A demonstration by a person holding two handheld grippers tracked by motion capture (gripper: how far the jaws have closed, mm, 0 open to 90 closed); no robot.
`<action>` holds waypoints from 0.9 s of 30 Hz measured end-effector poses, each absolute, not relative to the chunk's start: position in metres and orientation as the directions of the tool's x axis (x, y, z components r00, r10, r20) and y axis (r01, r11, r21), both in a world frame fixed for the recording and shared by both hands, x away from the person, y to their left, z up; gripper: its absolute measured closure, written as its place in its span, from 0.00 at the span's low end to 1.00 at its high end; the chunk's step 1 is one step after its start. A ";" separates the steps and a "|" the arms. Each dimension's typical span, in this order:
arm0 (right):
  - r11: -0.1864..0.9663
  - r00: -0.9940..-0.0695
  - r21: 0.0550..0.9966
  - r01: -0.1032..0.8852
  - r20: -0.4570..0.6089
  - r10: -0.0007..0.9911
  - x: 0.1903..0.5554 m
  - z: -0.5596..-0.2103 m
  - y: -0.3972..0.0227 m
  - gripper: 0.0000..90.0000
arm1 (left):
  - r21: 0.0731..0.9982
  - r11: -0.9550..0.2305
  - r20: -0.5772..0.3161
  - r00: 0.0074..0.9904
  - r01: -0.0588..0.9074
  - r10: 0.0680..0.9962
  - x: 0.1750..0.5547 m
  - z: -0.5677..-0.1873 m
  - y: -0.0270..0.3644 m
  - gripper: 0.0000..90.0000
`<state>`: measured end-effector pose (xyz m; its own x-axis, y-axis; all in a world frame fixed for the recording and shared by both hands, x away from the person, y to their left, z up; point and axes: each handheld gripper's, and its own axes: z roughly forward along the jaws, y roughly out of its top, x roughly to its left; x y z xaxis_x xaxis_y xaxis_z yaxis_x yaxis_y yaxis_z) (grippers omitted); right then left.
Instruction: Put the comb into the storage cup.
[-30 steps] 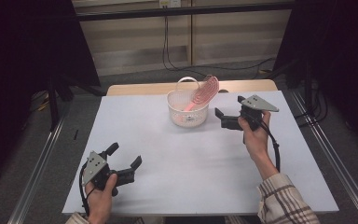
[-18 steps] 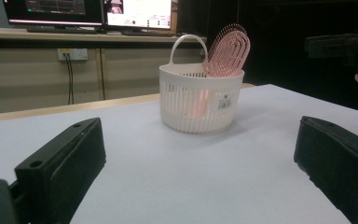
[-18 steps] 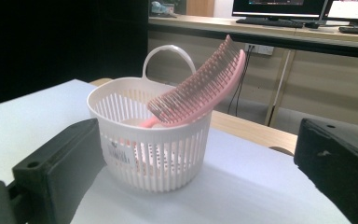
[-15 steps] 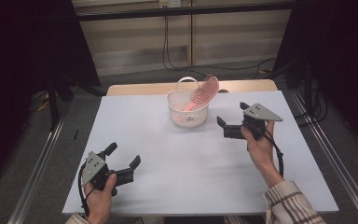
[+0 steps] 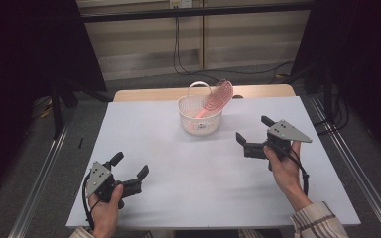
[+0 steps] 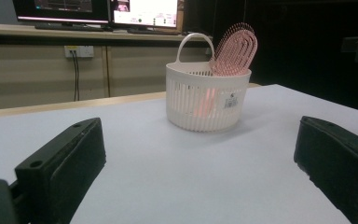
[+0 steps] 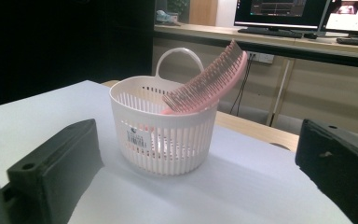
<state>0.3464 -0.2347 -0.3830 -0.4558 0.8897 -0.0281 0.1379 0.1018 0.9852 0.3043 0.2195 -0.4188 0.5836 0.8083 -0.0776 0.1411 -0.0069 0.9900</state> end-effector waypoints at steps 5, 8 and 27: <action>0.113 -0.442 0.984 0.135 -0.042 0.896 0.338 -0.385 -0.238 0.00 | 0.990 -0.005 -0.080 0.584 0.143 0.808 0.304 -0.419 0.219 0.02; 0.106 -0.429 0.986 0.132 -0.040 0.902 0.332 -0.386 -0.242 0.00 | 0.990 -0.004 -0.080 0.583 0.141 0.809 0.304 -0.419 0.219 0.02; 0.079 -0.365 0.986 0.147 -0.020 0.931 0.293 -0.402 -0.263 0.00 | 0.989 -0.011 -0.076 0.569 0.148 0.819 0.304 -0.419 0.219 0.02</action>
<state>0.2933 -0.2633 -0.4018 -0.3646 0.9309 -0.0202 0.1468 0.0789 0.9860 0.3037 0.2190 -0.4190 0.5688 0.8190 -0.0756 0.1477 -0.0113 0.9890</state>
